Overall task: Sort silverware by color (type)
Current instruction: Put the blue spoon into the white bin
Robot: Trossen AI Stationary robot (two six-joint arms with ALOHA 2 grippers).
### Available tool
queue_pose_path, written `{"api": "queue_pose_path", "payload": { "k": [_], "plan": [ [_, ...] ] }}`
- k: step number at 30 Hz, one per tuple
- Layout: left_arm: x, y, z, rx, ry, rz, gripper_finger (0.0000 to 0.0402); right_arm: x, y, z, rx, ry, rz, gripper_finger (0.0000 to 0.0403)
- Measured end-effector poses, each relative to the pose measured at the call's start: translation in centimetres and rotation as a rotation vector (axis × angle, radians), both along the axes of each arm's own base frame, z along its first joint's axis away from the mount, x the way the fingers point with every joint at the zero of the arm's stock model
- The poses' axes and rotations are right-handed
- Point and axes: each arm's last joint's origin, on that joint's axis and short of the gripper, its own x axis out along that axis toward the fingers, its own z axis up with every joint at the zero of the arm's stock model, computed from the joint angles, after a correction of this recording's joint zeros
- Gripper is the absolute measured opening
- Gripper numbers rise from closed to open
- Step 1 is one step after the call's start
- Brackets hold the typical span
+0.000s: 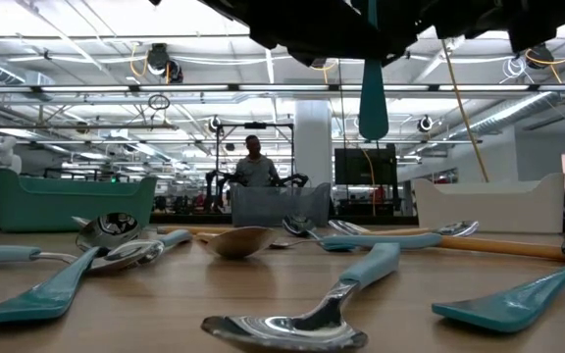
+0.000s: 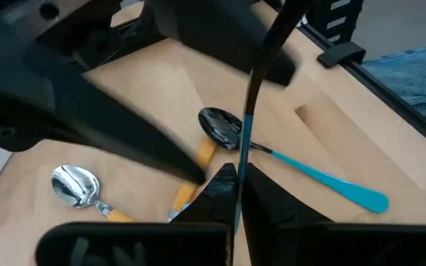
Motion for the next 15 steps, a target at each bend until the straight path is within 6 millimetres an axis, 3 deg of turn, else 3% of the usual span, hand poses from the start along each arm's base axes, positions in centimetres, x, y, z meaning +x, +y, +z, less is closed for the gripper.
{"api": "queue_pose_path", "payload": {
  "k": [9, 15],
  "plan": [
    [-0.02, -0.09, 0.01, 0.001, -0.001, -0.032, 0.0010, 0.33, 0.30, -0.18, 0.000, -0.047, 0.078, 0.0175],
    [0.01, -0.08, 0.06, -0.001, -0.007, -0.031, 0.0010, 0.32, 0.30, -0.18, -0.004, -0.050, 0.080, 0.0144]
  ]
}}
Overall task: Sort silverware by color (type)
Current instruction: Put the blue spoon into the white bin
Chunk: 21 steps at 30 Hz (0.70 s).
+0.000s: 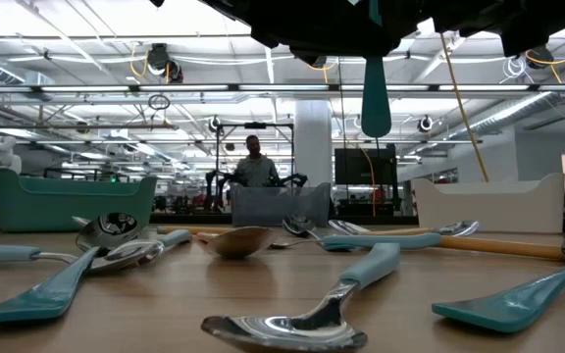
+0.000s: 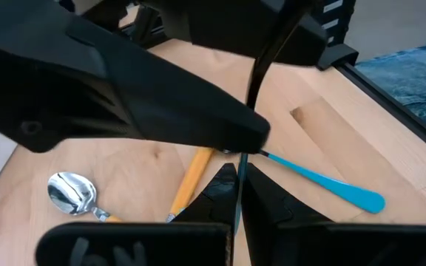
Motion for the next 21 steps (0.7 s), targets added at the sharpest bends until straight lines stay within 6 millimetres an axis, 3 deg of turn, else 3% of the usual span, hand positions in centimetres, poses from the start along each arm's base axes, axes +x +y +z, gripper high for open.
{"api": "queue_pose_path", "payload": {
  "k": [21],
  "plan": [
    [0.01, 0.00, -0.01, -0.006, 0.002, 0.004, 0.0010, 0.10, -0.33, -0.01, 0.002, 0.002, -0.012, 0.0058]
  ]
}}
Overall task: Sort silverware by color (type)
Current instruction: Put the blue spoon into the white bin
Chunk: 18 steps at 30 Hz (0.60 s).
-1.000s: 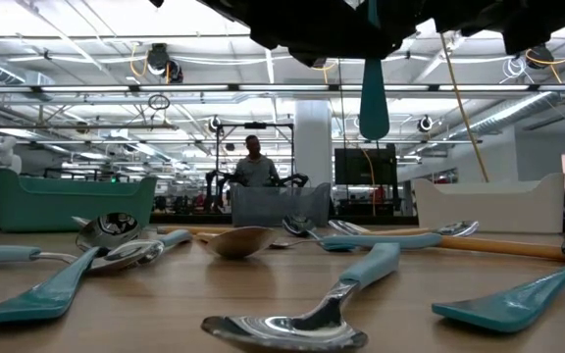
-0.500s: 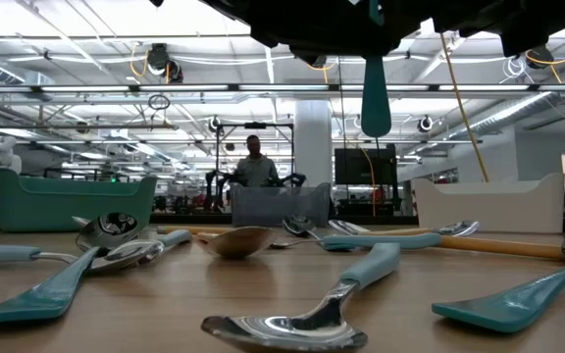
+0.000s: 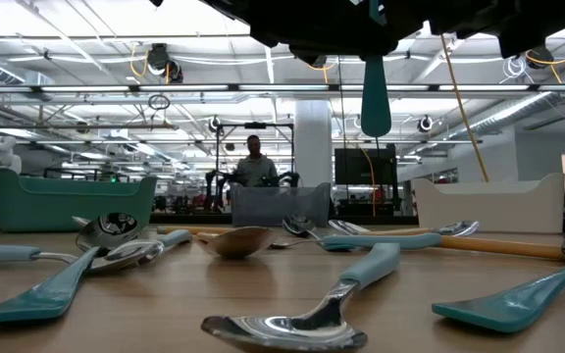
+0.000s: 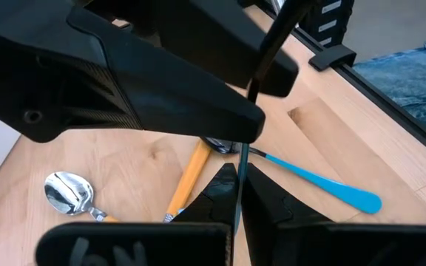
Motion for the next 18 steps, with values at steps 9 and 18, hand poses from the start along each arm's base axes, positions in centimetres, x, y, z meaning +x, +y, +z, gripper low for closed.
{"api": "queue_pose_path", "payload": {
  "k": [9, 18],
  "plan": [
    [0.00, 0.00, 0.00, -0.027, 0.009, 0.016, 0.0010, 0.11, -0.36, -0.01, -0.006, -0.002, -0.009, 0.0008],
    [0.07, 0.46, -0.12, -0.115, 0.048, 0.129, 0.0047, -0.30, -0.67, 0.32, -0.019, 0.023, -0.024, 0.0005]
  ]
}}
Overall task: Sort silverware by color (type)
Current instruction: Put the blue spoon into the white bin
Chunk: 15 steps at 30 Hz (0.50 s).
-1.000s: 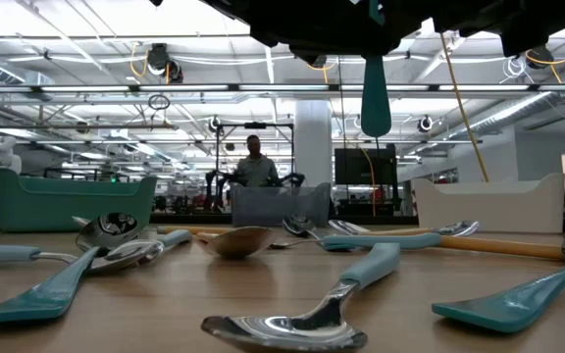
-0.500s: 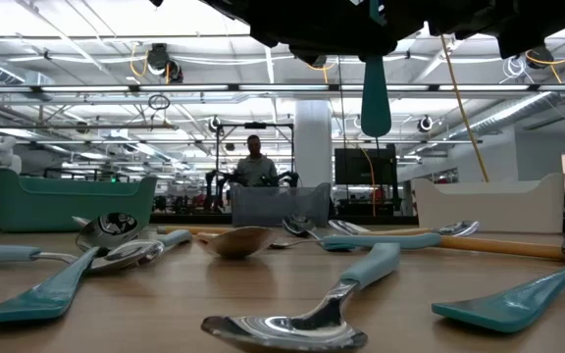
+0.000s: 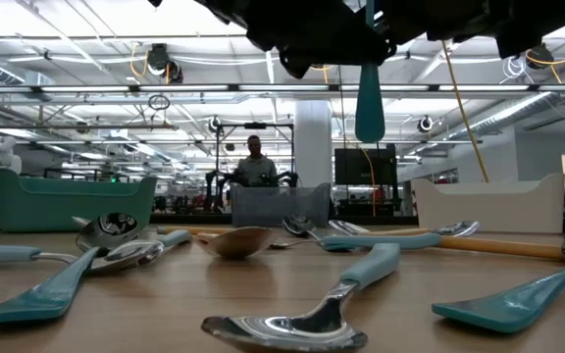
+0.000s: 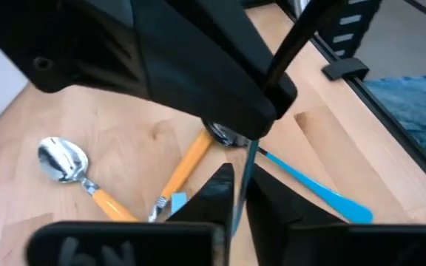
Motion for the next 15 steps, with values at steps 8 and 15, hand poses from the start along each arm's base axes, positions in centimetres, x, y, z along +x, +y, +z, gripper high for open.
{"api": "queue_pose_path", "payload": {
  "k": [8, 15],
  "plan": [
    [0.1, 0.4, 0.1, 0.074, -0.033, 0.141, 0.0110, -1.3, -0.5, 1.3, -0.022, 0.035, -0.074, 0.0001],
    [0.1, 0.7, 0.1, 0.109, -0.036, 0.208, 0.0120, -2.5, -1.0, 2.2, -0.013, 0.083, -0.164, 0.0000]
  ]
}}
